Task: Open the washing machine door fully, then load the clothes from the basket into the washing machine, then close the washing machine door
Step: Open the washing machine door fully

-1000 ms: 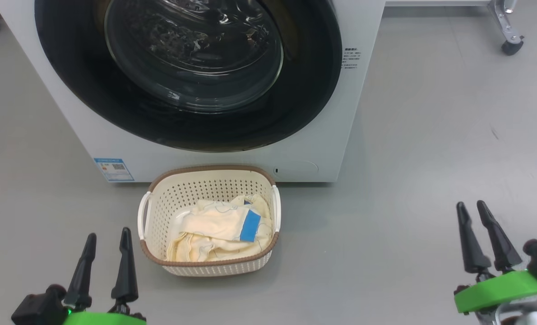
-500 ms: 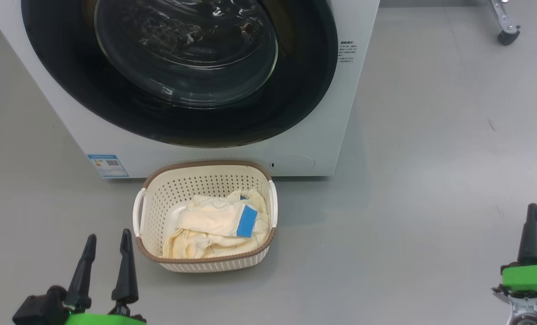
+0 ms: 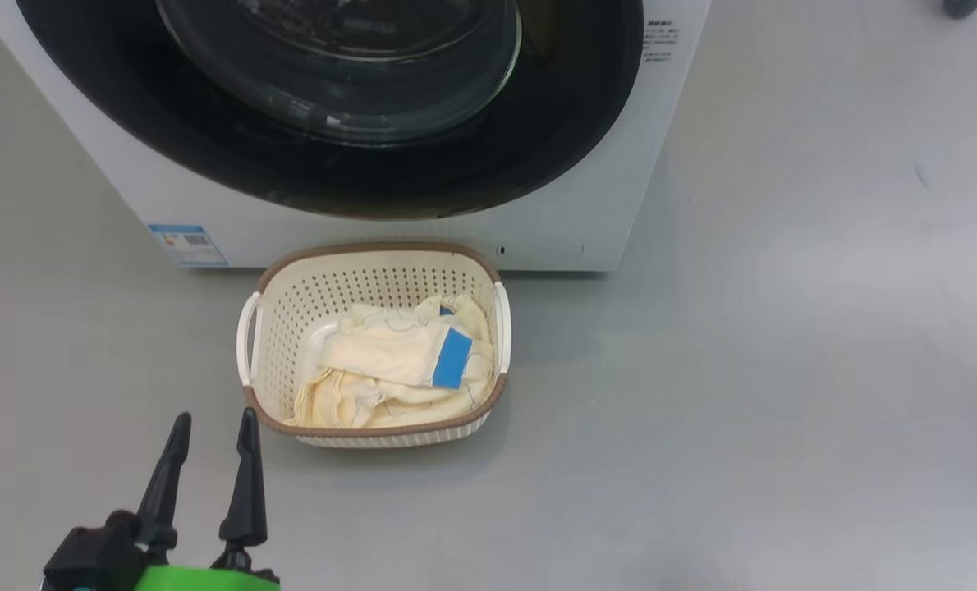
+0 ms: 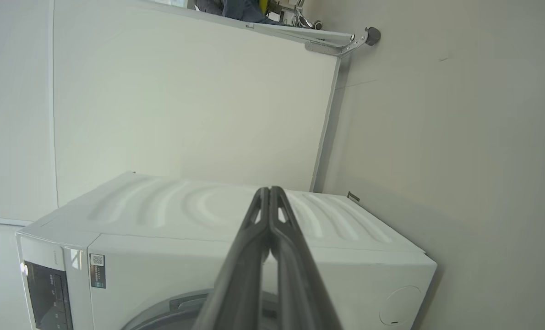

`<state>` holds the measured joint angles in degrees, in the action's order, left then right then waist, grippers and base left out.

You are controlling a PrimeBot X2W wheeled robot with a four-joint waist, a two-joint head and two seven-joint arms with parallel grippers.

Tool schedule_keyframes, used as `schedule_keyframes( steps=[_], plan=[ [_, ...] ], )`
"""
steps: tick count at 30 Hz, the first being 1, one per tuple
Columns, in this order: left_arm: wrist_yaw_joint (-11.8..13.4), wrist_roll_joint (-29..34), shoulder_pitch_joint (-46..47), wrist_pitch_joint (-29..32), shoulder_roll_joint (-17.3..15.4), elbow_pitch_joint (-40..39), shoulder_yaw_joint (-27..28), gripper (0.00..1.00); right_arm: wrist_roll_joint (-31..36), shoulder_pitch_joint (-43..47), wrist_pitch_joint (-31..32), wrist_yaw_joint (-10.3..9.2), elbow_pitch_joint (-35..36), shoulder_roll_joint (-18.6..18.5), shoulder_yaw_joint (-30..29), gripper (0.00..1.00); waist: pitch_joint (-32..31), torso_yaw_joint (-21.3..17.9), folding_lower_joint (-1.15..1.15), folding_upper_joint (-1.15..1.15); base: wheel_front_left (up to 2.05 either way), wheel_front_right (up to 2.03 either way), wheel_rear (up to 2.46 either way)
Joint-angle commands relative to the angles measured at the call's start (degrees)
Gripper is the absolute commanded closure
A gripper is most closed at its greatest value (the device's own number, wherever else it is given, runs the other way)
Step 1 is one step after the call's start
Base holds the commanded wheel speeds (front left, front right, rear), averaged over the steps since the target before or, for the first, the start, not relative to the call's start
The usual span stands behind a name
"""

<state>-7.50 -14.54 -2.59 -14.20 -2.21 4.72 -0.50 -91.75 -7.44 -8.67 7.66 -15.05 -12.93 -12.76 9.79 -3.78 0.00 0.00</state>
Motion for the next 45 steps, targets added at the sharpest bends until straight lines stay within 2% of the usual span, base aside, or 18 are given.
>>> schedule_keyframes(
  steps=[1,4,11,18,27,34,45],
  plan=[
    [0.0,0.7,2.0,-0.8,-0.7,-2.3,1.3,0.00,-2.2,-2.9,1.8,-0.17,1.3,-2.3,-1.0,1.00,1.7,0.6,0.00,0.00,0.00,0.00,0.00],
    [0.0,1.2,2.3,-0.8,-0.9,-3.0,1.3,0.00,-6.2,-5.8,6.6,-0.17,1.1,-2.5,-4.8,1.00,3.8,1.2,0.00,0.00,0.00,0.00,0.00],
    [0.0,1.9,2.7,-0.8,-1.6,-3.7,1.8,0.00,-10.6,-13.5,19.7,-0.17,0.1,-1.3,-12.8,1.00,8.1,2.4,0.00,0.00,0.00,0.00,0.00],
    [0.0,2.5,3.8,-0.8,-2.1,-4.4,2.4,0.00,-10.0,-21.2,32.2,-0.17,-2.8,-1.5,-18.5,1.00,12.8,4.3,0.00,0.00,0.00,0.00,0.00],
    [0.0,3.4,5.1,-0.8,-2.0,-5.1,2.2,0.00,-5.3,-31.9,41.3,-0.17,-4.7,-1.9,-18.0,1.00,18.0,6.8,0.00,0.00,0.00,0.00,0.00],
    [0.0,3.6,5.7,-0.8,-1.5,-4.4,2.2,0.00,-1.6,-39.0,47.0,-0.17,-5.1,-0.7,-14.3,1.00,19.6,9.5,0.00,0.00,0.00,0.00,0.00],
    [0.0,2.9,6.1,-0.8,-0.8,-3.7,1.4,0.00,1.9,-44.8,50.0,-0.17,-5.1,-0.9,-9.8,1.00,21.1,13.5,0.00,0.00,0.00,0.00,0.00]
  ],
)
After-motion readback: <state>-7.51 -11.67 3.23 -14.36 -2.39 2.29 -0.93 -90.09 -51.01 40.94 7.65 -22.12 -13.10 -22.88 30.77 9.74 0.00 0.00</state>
